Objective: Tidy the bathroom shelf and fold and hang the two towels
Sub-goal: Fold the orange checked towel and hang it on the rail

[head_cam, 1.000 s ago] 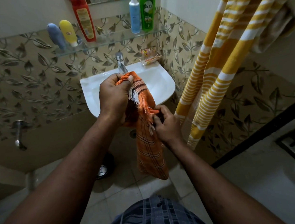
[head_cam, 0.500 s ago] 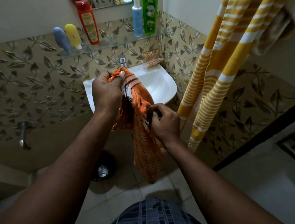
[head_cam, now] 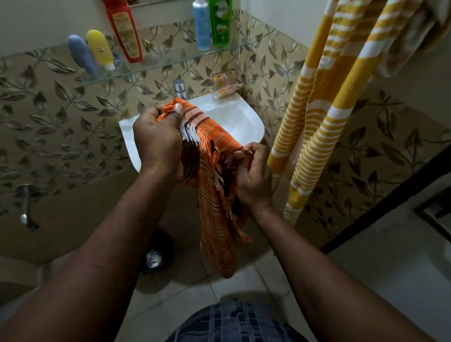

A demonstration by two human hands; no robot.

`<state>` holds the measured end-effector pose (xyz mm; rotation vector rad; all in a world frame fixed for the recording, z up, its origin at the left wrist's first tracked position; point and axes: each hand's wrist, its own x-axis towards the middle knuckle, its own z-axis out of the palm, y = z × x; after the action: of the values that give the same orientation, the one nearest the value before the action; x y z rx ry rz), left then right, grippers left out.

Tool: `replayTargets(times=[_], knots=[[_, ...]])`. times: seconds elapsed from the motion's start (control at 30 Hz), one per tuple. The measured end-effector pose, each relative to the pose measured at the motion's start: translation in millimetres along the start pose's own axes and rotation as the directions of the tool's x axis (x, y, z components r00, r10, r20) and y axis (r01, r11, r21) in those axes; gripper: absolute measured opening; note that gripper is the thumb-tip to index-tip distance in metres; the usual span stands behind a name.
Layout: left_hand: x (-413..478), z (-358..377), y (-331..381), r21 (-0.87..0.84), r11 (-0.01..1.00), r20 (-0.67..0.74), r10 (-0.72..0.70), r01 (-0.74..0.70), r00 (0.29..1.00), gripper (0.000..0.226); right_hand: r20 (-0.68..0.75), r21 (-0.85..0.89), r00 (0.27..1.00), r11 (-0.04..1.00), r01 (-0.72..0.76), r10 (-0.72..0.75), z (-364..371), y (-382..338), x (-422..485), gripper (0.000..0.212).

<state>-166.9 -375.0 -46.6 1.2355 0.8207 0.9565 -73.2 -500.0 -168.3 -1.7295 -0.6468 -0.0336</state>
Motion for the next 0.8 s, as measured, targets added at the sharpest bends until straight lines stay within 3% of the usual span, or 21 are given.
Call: replayTargets(times=[0.07, 0.2, 0.33, 0.5, 0.6, 0.7, 0.8], knots=[[-2, 4, 3, -0.024, 1.000, 0.007, -0.006, 0.006, 1.000, 0.015, 0.085, -0.087, 0.993, 0.993, 0.084, -0.076, 0, 1, -3, 0.067], [-3, 7, 11, -0.074, 0.997, -0.012, 0.006, -0.006, 1.000, 0.010, 0.041, -0.270, 0.992, 0.955, 0.126, -0.119, -4, 9, -6, 0.039], [-2, 11, 26, -0.107, 0.992, -0.057, 0.063, -0.069, 0.996, 0.008, 0.106, -0.505, 0.994, 0.863, 0.026, 0.032, -10, 45, -25, 0.029], [-1, 19, 36, -0.110, 0.988, -0.092, 0.095, -0.105, 0.991, 0.009, 0.114, -0.621, 0.955, 0.770, -0.148, 0.275, -18, 83, -58, 0.020], [-4, 20, 35, -0.162, 0.984, -0.067, 0.063, -0.073, 0.996, 0.008, 0.067, -0.536, 0.985, 0.839, -0.098, 0.157, -16, 72, -48, 0.023], [-14, 26, 37, -0.211, 0.976, -0.006, 0.061, -0.061, 0.998, 0.006, -0.004, -0.339, 0.999, 0.939, 0.047, -0.052, -4, 35, -27, 0.033], [-23, 31, 44, -0.238, 0.968, 0.024, 0.094, -0.086, 0.995, 0.005, -0.098, -0.146, 0.985, 0.981, 0.126, -0.141, 3, -7, 1, 0.037]])
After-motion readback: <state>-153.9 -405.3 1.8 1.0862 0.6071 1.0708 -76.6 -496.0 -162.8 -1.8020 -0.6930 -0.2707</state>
